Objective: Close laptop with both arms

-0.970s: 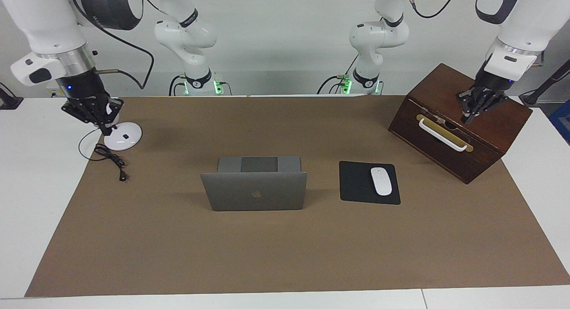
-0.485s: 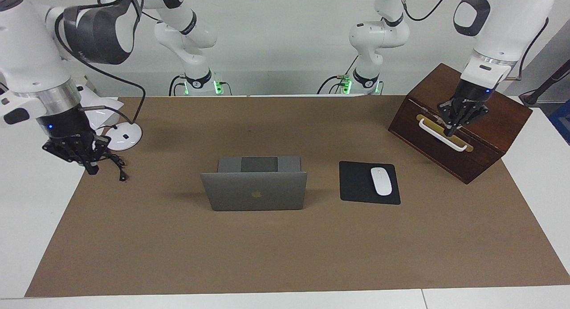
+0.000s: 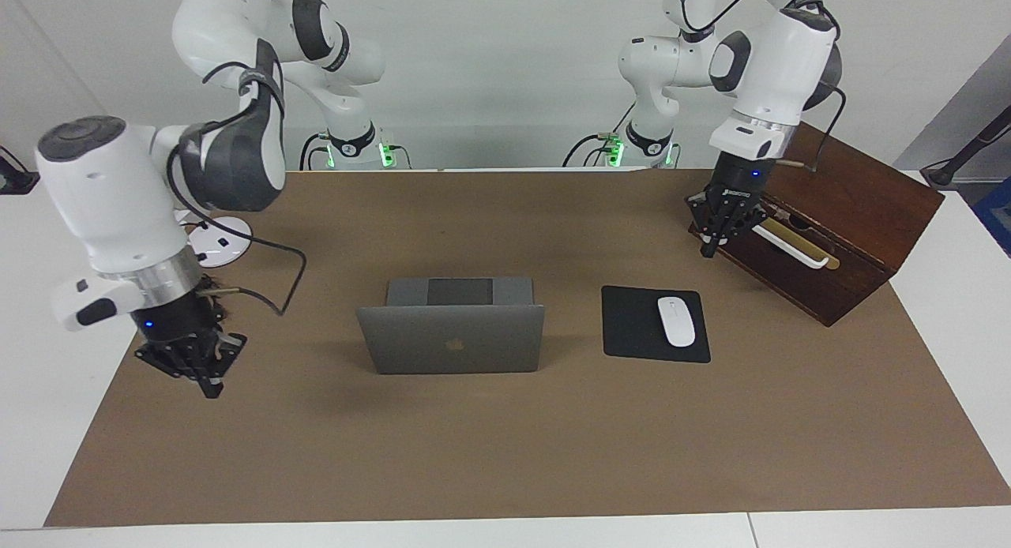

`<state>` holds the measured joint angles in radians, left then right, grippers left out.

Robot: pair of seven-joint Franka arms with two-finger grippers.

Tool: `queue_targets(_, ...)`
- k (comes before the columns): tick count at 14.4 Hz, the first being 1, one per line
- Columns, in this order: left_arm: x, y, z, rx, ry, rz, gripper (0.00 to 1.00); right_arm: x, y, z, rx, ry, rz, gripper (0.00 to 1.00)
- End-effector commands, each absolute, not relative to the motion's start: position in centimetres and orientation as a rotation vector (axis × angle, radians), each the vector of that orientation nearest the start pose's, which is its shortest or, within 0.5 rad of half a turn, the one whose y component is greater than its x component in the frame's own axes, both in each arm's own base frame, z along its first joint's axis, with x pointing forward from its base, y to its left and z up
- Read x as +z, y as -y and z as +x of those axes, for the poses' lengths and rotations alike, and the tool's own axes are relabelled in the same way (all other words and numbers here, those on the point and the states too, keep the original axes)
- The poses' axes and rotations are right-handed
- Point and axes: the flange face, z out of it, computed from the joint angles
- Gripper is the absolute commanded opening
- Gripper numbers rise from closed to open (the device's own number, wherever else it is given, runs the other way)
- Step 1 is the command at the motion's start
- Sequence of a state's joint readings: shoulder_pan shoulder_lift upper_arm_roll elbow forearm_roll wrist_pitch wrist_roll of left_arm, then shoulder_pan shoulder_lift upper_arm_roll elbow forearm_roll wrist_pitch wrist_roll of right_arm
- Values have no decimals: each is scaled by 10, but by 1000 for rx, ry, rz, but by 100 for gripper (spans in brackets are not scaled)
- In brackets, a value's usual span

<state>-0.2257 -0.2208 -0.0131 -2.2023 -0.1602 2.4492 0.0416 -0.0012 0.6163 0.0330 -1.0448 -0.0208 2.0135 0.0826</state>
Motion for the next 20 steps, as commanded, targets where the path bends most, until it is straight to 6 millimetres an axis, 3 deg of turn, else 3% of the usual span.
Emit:
queue_targets(1, 512, 146, 472, -884, -344, -3212, 0, 513, -53, 771, -566, -157, -3053, 0)
queue_targets(6, 486, 191, 435, -1015, -464, -3199, 0, 492, -134, 765, -571, -202, -3070, 0)
queue_targets(9, 468, 221, 418, -1085, -522, -3200, 0, 489, -165, 757, -552, -197, -3065, 0)
queue_targets(11, 447, 240, 413, -1127, -575, -3186, 0, 472, -170, 749, -484, -191, -3084, 0)
queue_targets(16, 384, 292, 401, -1252, -678, -3152, 0, 468, -177, 736, -399, -205, -3098, 0)
queue_targets(18, 375, 298, 400, -1259, -686, -3150, 0, 466, -177, 731, -332, -202, -3119, 0)
queue_targets(20, 366, 304, 401, -1282, -698, -3140, 0, 472, -193, 720, -268, -170, -3117, 0)
